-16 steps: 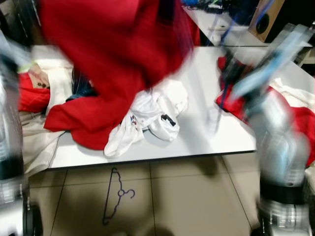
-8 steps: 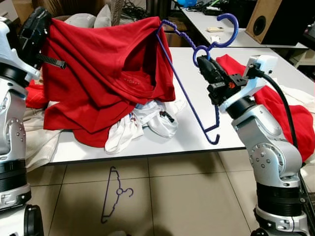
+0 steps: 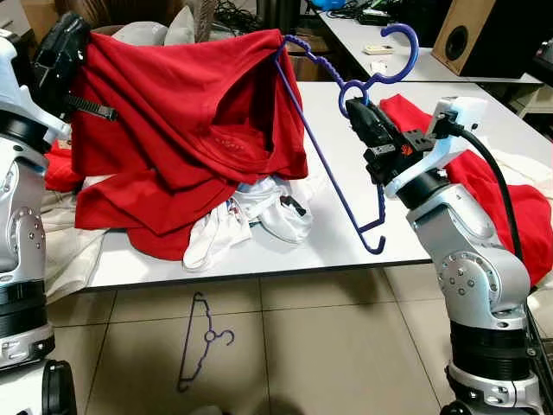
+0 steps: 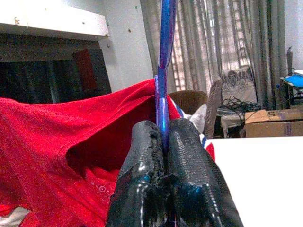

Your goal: Hang hanger

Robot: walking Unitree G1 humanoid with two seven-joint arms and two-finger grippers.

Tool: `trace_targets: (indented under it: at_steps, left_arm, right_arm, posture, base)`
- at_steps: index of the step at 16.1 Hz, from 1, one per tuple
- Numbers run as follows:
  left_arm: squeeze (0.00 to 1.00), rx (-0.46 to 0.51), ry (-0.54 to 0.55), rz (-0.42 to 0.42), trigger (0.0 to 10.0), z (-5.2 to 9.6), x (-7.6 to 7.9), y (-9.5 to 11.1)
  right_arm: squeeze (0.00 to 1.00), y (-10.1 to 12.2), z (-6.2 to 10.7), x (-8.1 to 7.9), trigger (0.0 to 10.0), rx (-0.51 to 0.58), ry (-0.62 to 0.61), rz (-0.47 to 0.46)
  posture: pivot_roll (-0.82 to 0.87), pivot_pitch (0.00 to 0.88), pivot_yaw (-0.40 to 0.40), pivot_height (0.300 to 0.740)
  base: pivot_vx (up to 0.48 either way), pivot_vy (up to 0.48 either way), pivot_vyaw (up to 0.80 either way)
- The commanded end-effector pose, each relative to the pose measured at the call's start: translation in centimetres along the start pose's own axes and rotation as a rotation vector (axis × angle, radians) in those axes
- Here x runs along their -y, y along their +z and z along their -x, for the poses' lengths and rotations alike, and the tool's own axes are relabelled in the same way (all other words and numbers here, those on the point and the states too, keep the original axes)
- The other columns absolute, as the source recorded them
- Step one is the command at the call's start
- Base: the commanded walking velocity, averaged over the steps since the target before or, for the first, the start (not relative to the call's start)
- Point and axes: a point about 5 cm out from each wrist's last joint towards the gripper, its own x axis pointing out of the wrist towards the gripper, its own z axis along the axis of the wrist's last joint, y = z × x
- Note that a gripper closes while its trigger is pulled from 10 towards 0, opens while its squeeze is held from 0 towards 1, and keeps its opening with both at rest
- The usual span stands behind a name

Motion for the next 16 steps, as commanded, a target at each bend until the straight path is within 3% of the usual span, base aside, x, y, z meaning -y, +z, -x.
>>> trace_targets:
  at_steps: [1,2,9,12,14,16]
  left_arm:
    - [0.00,-0.234,-0.015,0.064,0.0,2.7,2.6,-4.5]
    - [0.00,-0.312,-0.023,0.099,0.0,3.8,3.9,-6.0]
    - [0.00,-0.252,0.006,0.152,0.0,3.3,4.4,-5.1]
    - [0.00,-0.127,0.119,0.205,0.0,2.2,2.5,-3.2]
    - [0.00,-0.057,0.176,0.272,0.0,1.2,1.5,-1.8]
    - [0.00,-0.045,0.201,0.310,0.0,0.1,0.6,-1.1]
  right_arm:
    - [0.00,-5.3,3.9,-0.6,10.0,-0.309,0.056,-0.029]
    - [0.00,-7.4,6.0,-1.0,10.0,-0.448,0.087,-0.052]
    - [0.00,-8.5,7.0,-1.3,10.0,-0.513,0.081,-0.119]
    - [0.00,-9.8,7.3,-0.9,10.0,-0.511,0.001,-0.254]
    - [0.00,-10.6,7.8,-0.4,10.0,-0.538,-0.053,-0.297]
    - [0.00,-11.2,8.4,-0.2,10.0,-0.547,-0.081,-0.319]
  posture:
    - [-0.02,0.000,-0.028,0.740]
    - [-0.02,0.000,-0.028,0.740]
    - [-0.03,0.000,-0.022,0.740]
    - [-0.03,0.000,-0.023,0.740]
    - [-0.02,0.000,-0.027,0.740]
    - [-0.02,0.000,-0.027,0.740]
  base:
    - [0.000,0.000,0.00]
    - [0.000,0.000,0.00]
    - [0.000,0.000,0.00]
    - [0.000,0.000,0.00]
    - [0.000,0.000,0.00]
    - [0.000,0.000,0.00]
